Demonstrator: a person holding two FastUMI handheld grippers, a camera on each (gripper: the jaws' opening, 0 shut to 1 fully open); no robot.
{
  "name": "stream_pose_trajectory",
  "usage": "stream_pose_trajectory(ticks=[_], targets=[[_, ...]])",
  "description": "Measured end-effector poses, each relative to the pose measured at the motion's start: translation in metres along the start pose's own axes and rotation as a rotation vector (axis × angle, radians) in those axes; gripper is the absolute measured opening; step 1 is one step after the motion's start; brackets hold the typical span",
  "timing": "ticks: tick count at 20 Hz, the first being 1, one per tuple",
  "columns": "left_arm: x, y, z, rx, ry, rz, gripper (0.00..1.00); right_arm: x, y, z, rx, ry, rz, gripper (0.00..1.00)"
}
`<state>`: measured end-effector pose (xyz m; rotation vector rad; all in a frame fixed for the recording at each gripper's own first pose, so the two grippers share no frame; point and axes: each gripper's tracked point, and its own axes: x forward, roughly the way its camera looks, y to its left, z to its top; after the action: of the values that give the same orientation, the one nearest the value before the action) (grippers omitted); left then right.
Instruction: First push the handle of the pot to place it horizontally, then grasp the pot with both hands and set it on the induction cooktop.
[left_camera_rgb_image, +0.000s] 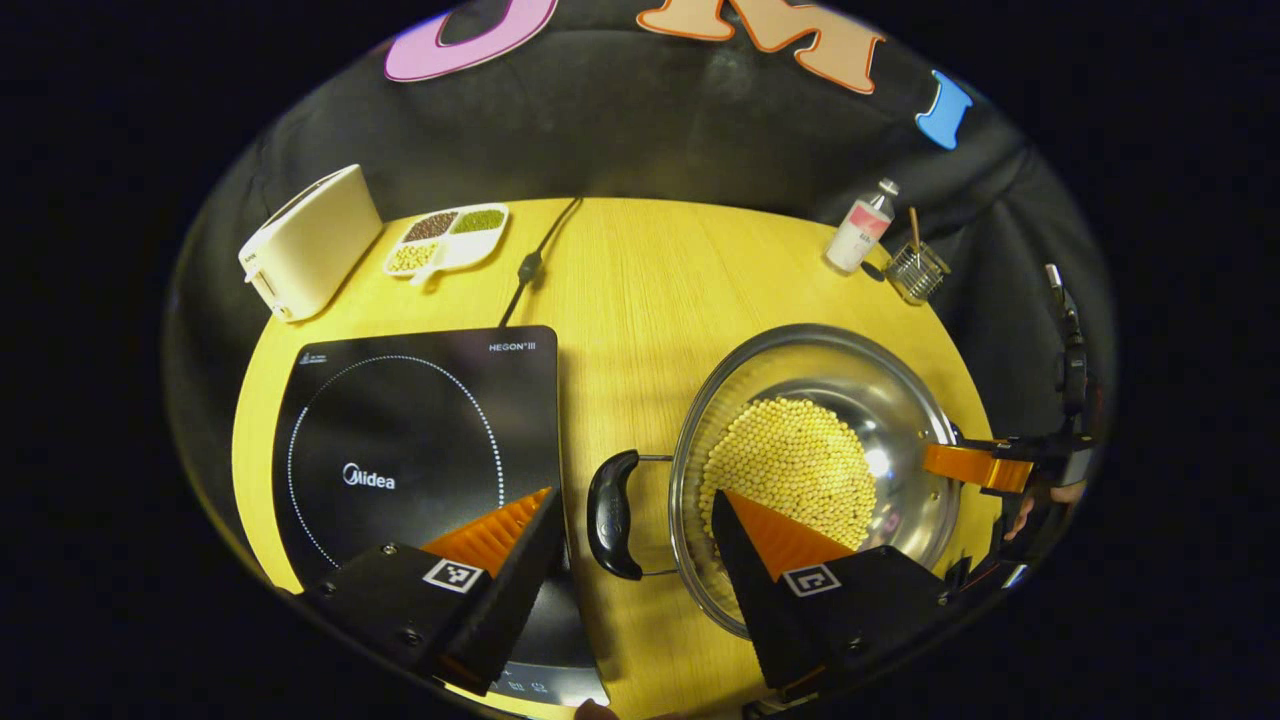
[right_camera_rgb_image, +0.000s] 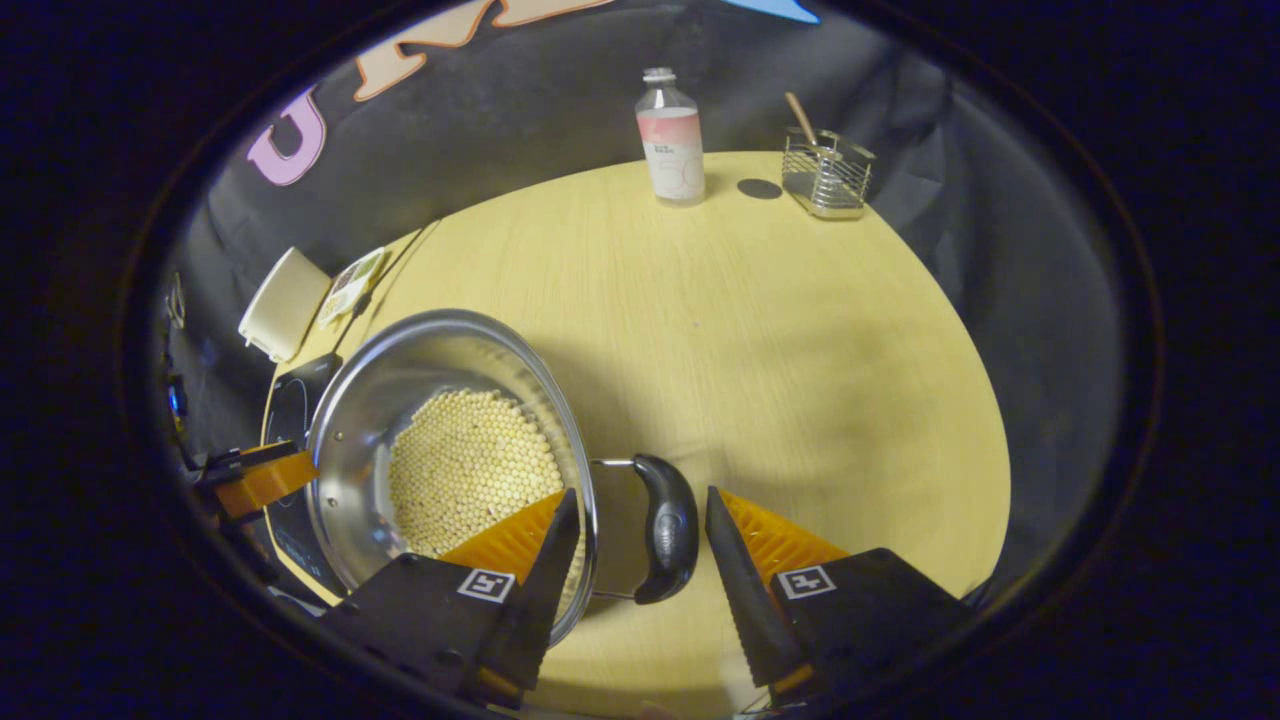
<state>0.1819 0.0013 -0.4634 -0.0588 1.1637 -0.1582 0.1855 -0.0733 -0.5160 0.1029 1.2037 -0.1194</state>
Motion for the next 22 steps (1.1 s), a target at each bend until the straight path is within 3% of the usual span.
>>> stream_pose_trajectory(ticks=[1, 2, 3, 7, 8, 10, 13, 14, 15, 16, 17, 21, 22], targets=[[0.003, 0.002, -0.003, -0.003, 0.021, 0.008, 0.93, 0.002, -0.001, 0.0, -0.002, 0.005, -0.004, 0.8], [0.006, 0.005, 0.005, 0.017, -0.003, 0.015, 0.87, 0.005, -0.001, -0.003, -0.005, 0.013, -0.007, 0.75], [0.01, 0.005, 0.01, 0.029, -0.008, 0.01, 0.9, 0.006, -0.001, -0.002, -0.006, 0.018, -0.005, 0.8], [0.014, 0.001, 0.008, 0.089, 0.024, 0.023, 0.85, 0.012, -0.001, -0.005, -0.015, 0.033, -0.009, 0.79], [0.017, -0.007, 0.005, 0.086, 0.038, 0.0, 0.86, 0.013, -0.002, -0.006, -0.016, 0.034, -0.011, 0.74], [0.022, -0.009, -0.01, 0.065, 0.098, 0.005, 0.89, 0.015, -0.002, -0.006, -0.01, 0.039, -0.005, 0.81], [0.03, -0.006, -0.008, 0.064, 0.092, 0.015, 0.81, 0.015, -0.005, -0.006, -0.01, 0.042, -0.009, 0.78], [0.031, -0.006, -0.006, 0.071, 0.091, 0.017, 0.87, 0.016, -0.003, -0.008, -0.013, 0.047, 0.0, 0.81], [0.034, -0.005, -0.008, 0.077, 0.105, 0.022, 0.78, 0.017, -0.001, -0.007, -0.015, 0.049, 0.003, 0.74], [0.037, -0.004, -0.011, 0.078, 0.113, 0.02, 0.8, 0.018, -0.001, -0.008, -0.019, 0.051, -0.002, 0.7], [0.039, -0.006, -0.009, 0.079, 0.113, 0.019, 0.71, 0.019, -0.002, -0.008, -0.024, 0.056, -0.006, 0.64], [0.039, -0.007, -0.008, 0.072, 0.114, -0.004, 0.66, 0.018, -0.001, -0.008, 0.004, 0.064, 0.024, 0.61], [0.04, -0.007, -0.008, 0.064, 0.117, -0.01, 0.65, 0.014, 0.0, -0.007, 0.01, 0.057, 0.029, 0.55]])
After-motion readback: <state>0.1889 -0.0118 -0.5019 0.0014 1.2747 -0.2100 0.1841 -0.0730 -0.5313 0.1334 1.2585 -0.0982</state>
